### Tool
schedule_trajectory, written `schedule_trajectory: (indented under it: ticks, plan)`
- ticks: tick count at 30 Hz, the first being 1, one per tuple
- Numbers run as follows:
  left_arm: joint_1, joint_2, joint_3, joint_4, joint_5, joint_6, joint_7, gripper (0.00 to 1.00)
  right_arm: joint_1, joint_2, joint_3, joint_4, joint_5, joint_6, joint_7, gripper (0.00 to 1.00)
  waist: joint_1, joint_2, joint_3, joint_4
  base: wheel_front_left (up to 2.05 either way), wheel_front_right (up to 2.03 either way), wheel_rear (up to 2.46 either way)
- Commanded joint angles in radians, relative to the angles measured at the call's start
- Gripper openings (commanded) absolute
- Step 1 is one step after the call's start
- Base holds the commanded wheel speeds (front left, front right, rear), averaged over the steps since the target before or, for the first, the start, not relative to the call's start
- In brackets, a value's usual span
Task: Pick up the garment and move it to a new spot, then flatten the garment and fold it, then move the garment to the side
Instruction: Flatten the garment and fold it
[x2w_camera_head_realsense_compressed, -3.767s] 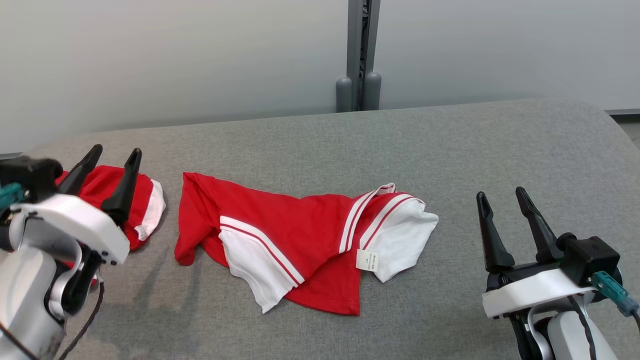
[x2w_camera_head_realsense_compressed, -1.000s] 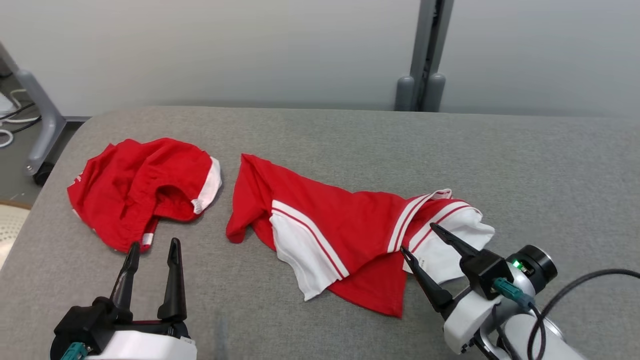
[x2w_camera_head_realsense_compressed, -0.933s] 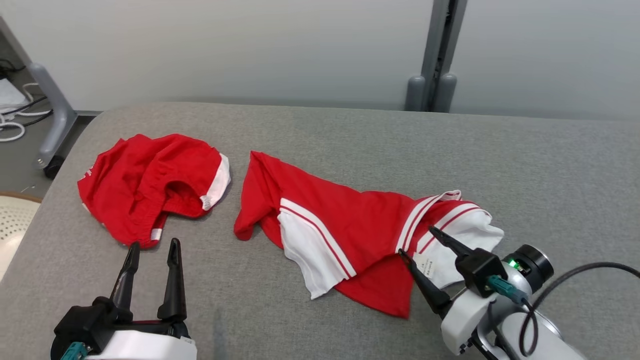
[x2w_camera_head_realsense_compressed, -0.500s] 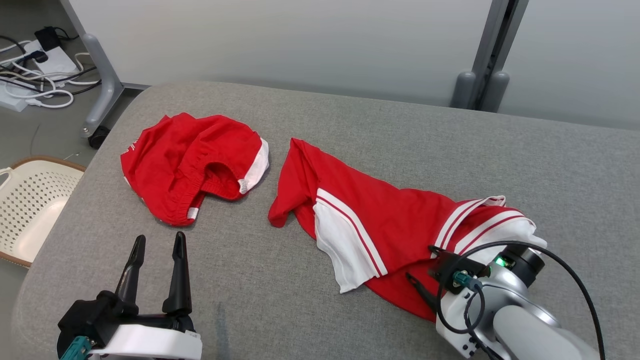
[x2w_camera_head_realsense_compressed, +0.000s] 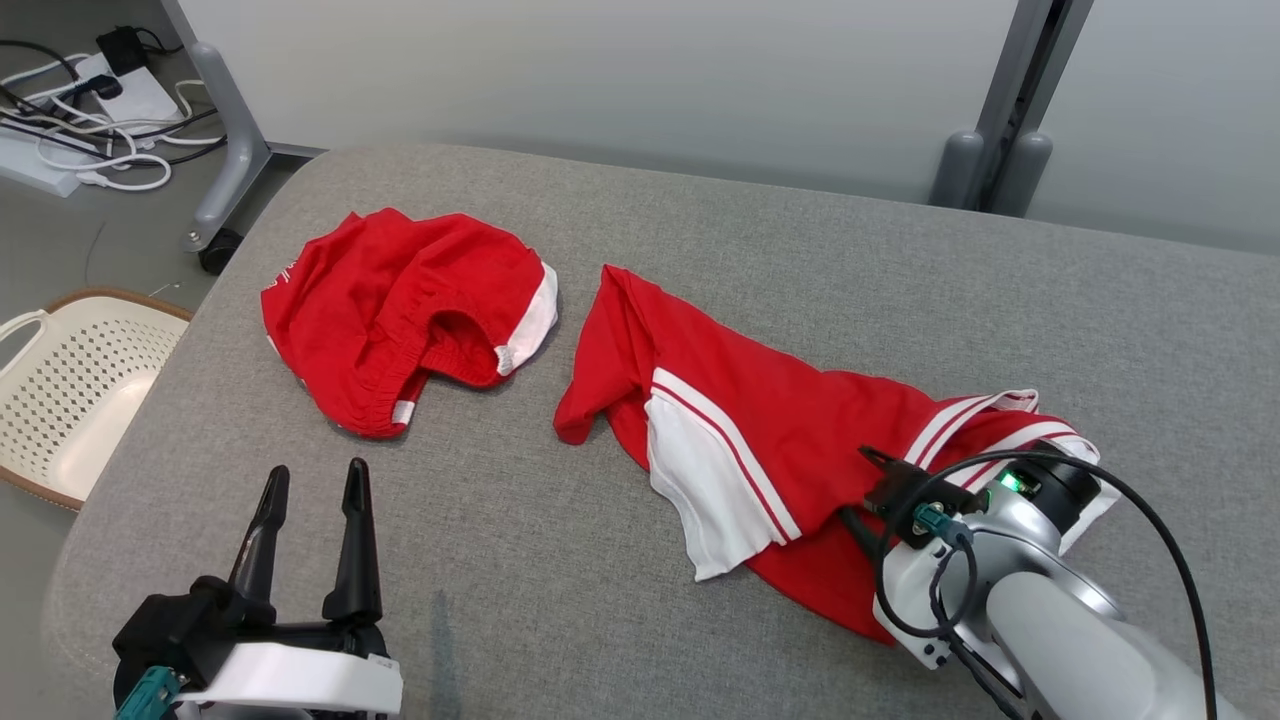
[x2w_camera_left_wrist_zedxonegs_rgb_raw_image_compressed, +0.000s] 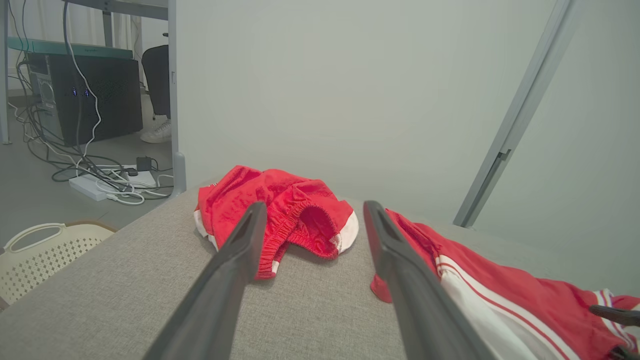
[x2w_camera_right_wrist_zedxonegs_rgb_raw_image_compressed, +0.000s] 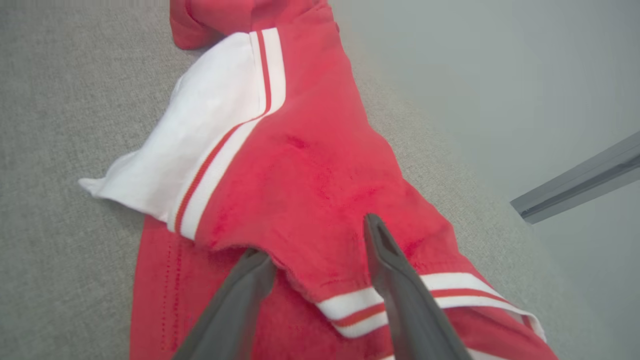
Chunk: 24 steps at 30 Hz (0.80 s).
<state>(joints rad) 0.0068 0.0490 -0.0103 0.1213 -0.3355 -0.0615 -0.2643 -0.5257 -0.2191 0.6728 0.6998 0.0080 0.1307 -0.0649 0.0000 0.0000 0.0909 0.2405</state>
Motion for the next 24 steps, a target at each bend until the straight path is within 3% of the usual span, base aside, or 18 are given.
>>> schedule_trajectory:
  ticks: [1, 2, 8, 13, 17, 24]
  plan:
    - [-0.023, 0.003, 0.006, 0.001, 0.002, -0.002, -0.001, 1.00, -0.009, 0.003, -0.007, 0.005, -0.007, 0.000, -0.015, 0.20, 0.0000, 0.0000, 0.000, -0.001, 0.00, 0.00, 0.00]
    - [-0.022, 0.003, 0.007, 0.002, 0.002, -0.003, -0.001, 1.00, -0.010, 0.008, -0.013, 0.006, -0.010, 0.000, -0.026, 0.00, 0.0000, 0.0000, 0.000, -0.002, 0.00, 0.00, 0.00]
    - [-0.015, 0.003, 0.017, 0.008, 0.012, -0.007, -0.001, 1.00, -0.009, 0.040, -0.085, -0.021, -0.020, 0.000, -0.123, 0.00, 0.0000, 0.0000, -0.010, -0.026, 0.00, 0.00, 0.00]
    - [-0.011, 0.003, 0.019, 0.012, 0.018, -0.013, -0.001, 1.00, 0.027, 0.060, -0.198, -0.089, 0.052, 0.000, -0.180, 0.00, 0.0000, 0.0000, -0.026, -0.058, 0.00, 0.00, 0.00]
    - [-0.006, 0.003, 0.014, 0.015, 0.021, -0.017, -0.001, 1.00, 0.058, 0.045, -0.268, -0.167, 0.182, 0.000, -0.196, 0.00, 0.0000, 0.0000, -0.031, -0.090, 0.00, 0.00, 0.00]
    - [-0.015, 0.003, 0.014, 0.024, 0.027, -0.025, -0.001, 1.00, 0.100, -0.043, -0.356, -0.297, 0.370, 0.000, -0.201, 0.00, 0.0000, 0.0000, -0.022, -0.146, 0.00, 0.00, 0.00]
